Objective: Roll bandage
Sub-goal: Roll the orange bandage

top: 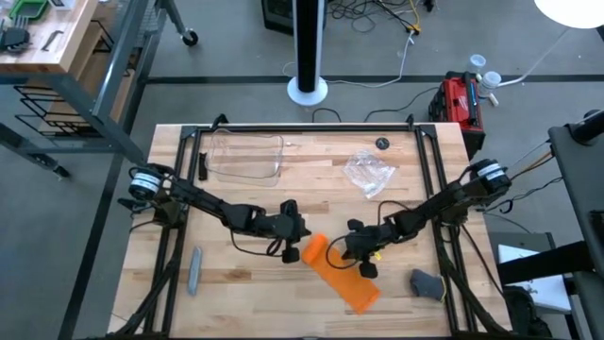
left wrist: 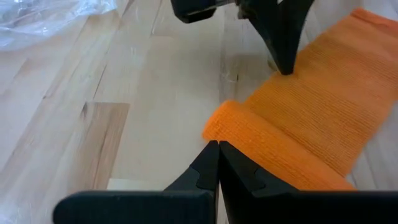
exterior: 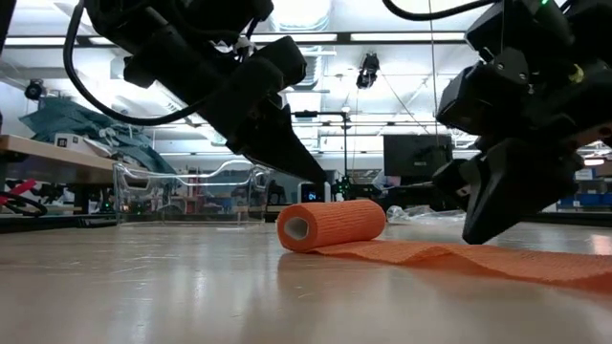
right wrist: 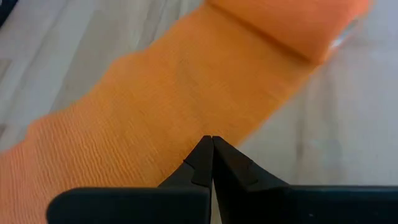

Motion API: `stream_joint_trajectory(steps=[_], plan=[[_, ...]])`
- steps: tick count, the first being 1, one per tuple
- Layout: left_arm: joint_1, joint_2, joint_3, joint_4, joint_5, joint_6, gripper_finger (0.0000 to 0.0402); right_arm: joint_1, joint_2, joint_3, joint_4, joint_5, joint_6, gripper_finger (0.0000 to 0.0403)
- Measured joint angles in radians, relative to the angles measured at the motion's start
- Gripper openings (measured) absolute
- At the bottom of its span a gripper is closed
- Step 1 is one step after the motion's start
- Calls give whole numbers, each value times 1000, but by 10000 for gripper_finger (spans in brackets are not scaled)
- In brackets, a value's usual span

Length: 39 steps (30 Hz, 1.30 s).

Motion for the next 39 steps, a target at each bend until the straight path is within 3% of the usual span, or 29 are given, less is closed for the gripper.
stream_joint_trajectory(steps=[10, 39], plan=[[-1, 0, -4, 6, 63, -2, 0, 0, 10, 3, -2, 2, -9, 0], [-24, 0, -37, 30, 81, -167, 0, 0, 10, 13, -10, 31, 0, 0]])
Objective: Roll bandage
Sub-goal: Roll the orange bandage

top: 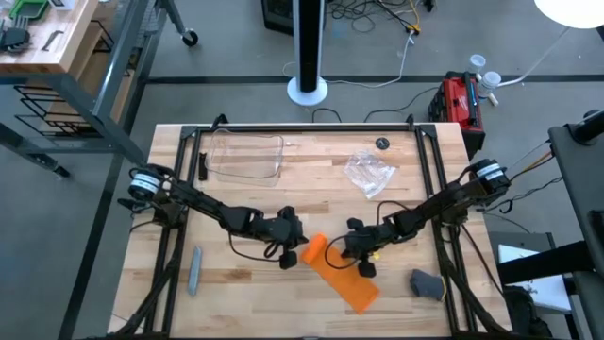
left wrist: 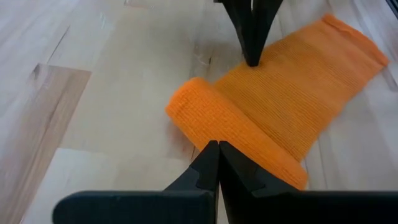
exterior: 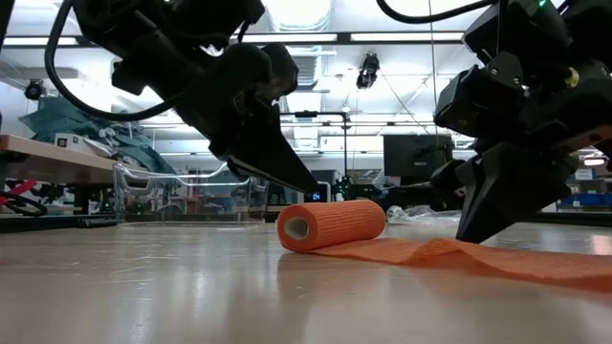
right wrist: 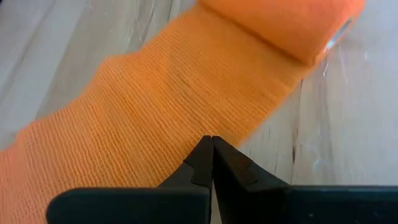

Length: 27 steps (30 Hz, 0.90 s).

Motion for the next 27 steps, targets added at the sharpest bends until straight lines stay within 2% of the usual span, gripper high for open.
stream_joint_trajectory(steps=[9, 18, 24, 27], plan=[[-2, 0, 0, 0, -18, -26, 0, -1, -23, 17, 2, 2, -12, 0], [-8, 1, -1, 0, -18, -35, 0, -2, -35, 37, 4, 47, -20, 0], [-12, 86, 7, 43, 10, -51, 0, 0, -33, 37, -94, -11, -43, 0], [-12, 130, 27, 36, 33, -49, 0, 1, -31, 36, -105, -8, -34, 0]])
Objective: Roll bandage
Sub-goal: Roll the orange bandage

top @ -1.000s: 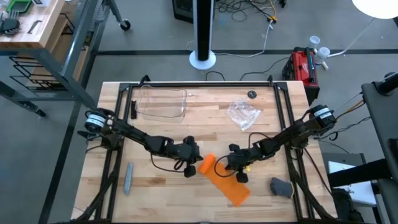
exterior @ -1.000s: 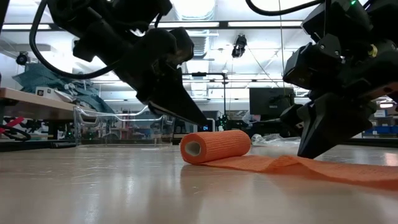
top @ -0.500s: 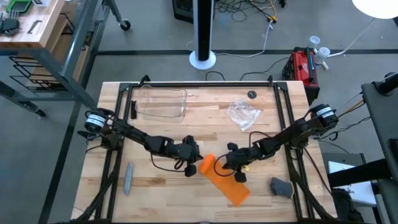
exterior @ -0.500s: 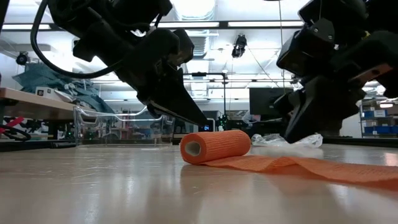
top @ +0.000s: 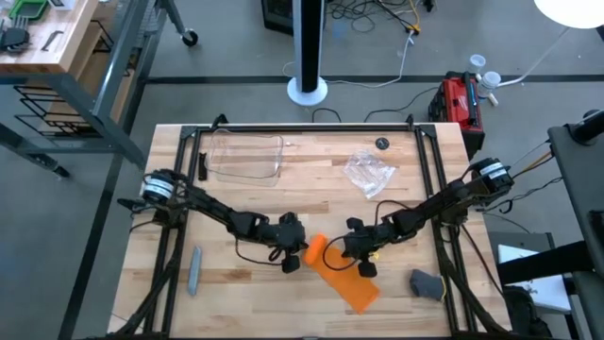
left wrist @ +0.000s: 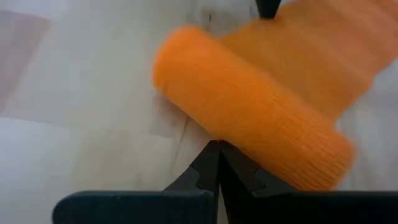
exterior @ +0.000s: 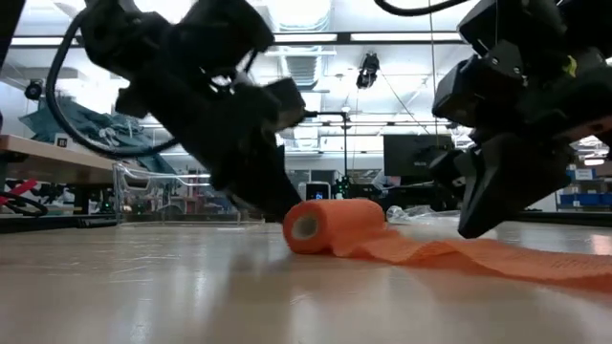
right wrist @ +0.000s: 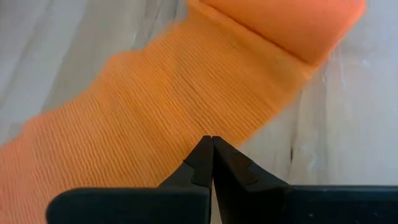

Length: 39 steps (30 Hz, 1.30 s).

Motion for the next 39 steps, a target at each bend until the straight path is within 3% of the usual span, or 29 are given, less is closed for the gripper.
stream_joint_trajectory(steps=[20, 29, 39], plan=[[5, 5, 47, -21, -18, 53, 0, 5, 19, 32, 55, -24, 15, 0], [10, 5, 47, -39, -36, 60, 0, 16, 95, 34, 60, -89, 76, 0], [14, 5, 49, -38, -59, 79, 0, 39, 65, 32, -5, -133, 109, 0]])
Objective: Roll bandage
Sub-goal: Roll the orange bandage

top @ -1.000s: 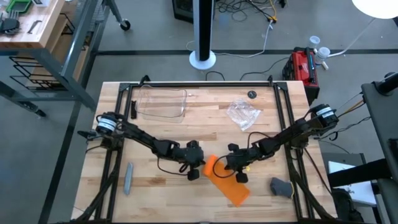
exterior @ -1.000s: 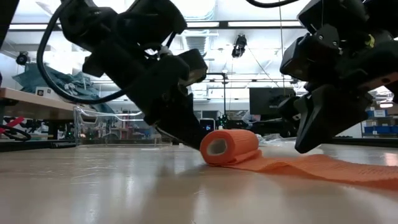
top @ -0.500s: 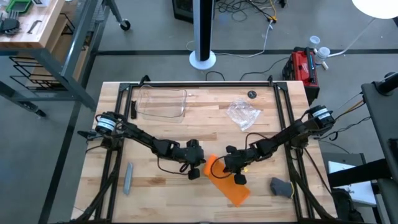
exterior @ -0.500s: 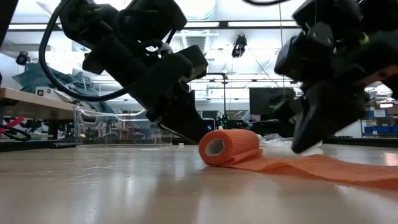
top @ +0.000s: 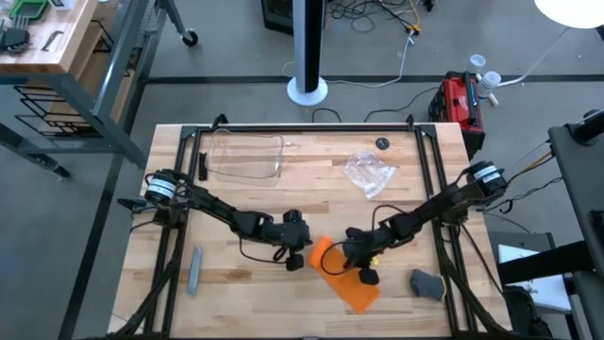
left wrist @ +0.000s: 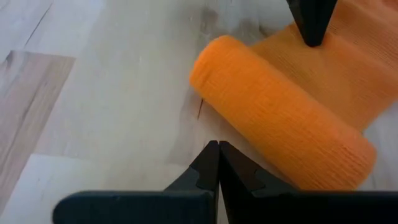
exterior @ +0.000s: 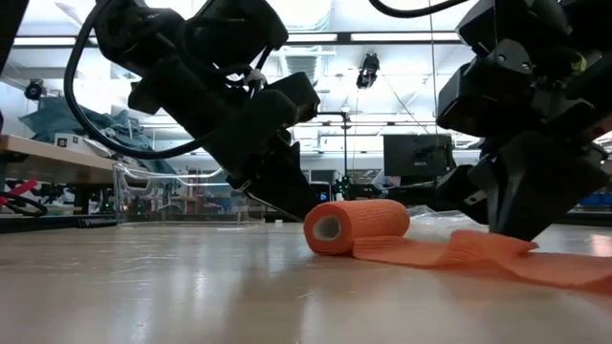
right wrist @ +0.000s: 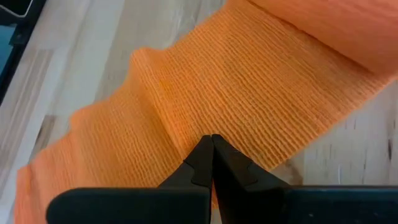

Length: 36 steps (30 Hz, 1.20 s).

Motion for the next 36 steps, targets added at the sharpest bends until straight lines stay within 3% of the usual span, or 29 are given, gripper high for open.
stream_joint_trajectory(steps=[16, 36], plan=[[1, -1, 4, 34, 0, 8, 0, 0, -9, 4, -43, -5, -3, 0], [1, 5, 51, -6, 80, 29, 0, 0, -13, 3, -33, 19, -14, 0]])
